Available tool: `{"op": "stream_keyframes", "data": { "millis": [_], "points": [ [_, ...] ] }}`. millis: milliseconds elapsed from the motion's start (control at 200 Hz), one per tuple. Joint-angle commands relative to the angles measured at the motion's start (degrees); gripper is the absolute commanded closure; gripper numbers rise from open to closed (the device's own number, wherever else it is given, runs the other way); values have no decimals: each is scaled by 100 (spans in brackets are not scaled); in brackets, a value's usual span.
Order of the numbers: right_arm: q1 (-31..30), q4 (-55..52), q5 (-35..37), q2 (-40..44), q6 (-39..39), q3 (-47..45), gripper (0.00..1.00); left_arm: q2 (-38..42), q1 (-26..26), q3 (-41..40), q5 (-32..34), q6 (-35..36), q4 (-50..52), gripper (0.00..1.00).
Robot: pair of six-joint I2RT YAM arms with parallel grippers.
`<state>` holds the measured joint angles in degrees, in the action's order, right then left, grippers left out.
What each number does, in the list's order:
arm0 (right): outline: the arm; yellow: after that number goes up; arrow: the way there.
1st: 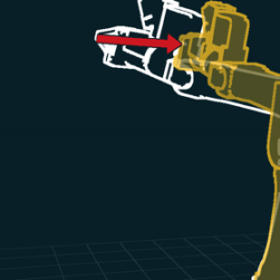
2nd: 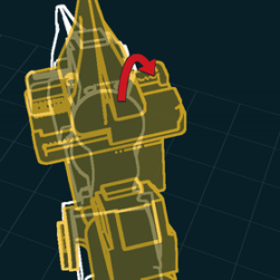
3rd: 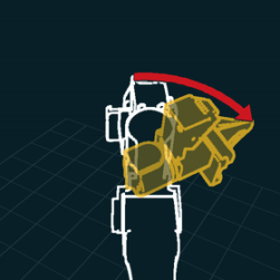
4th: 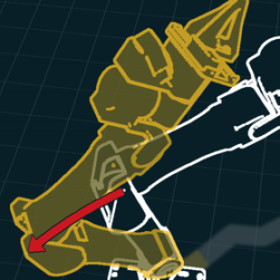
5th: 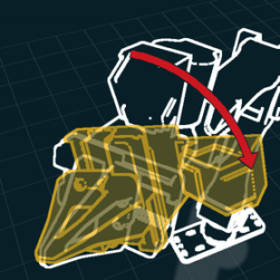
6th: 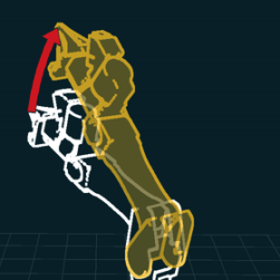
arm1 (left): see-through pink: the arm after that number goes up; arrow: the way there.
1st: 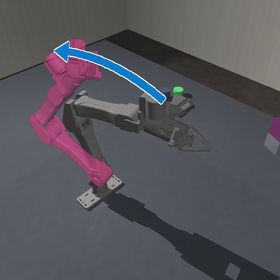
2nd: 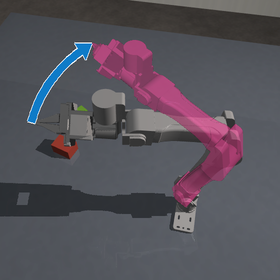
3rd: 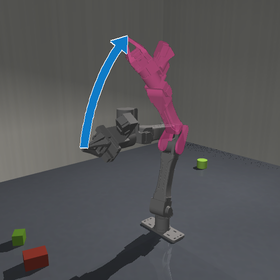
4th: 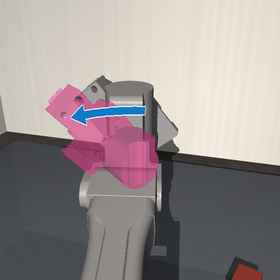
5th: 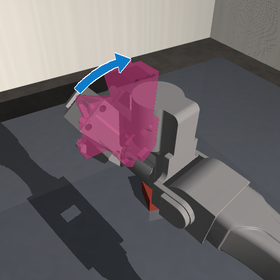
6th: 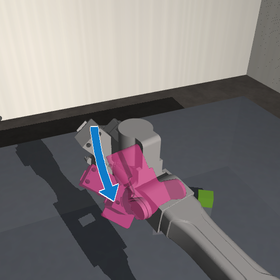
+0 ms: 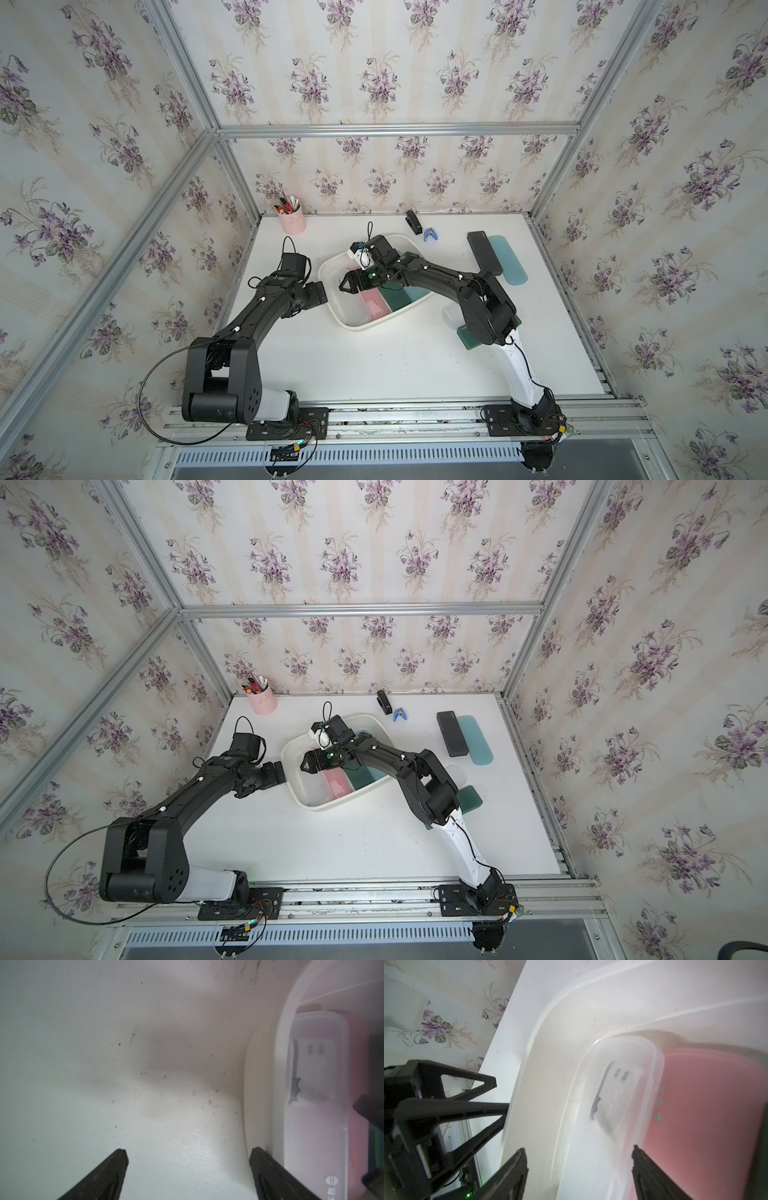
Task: Put the pencil case into the storage box
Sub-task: Adjust the pencil case in the storage box.
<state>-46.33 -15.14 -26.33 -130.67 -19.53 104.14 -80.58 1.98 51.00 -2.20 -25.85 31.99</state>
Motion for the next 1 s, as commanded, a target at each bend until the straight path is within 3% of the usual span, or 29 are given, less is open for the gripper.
{"op": "stream_keyframes", "data": {
  "millis": [0,520,804,994],
  "points": [
    [15,-99,469,161,172,114,18,112,4,50,146,88,25,3],
    [80,-240,217,108,472,-194,21,210,7,107,194,41,145,3],
    [86,-888,-638,-178,1070,-200,22,145,103,138,50,-83,63,3],
    [90,-661,-1588,-211,1243,-437,22,-301,257,208,53,-184,-90,3]
  ]
}}
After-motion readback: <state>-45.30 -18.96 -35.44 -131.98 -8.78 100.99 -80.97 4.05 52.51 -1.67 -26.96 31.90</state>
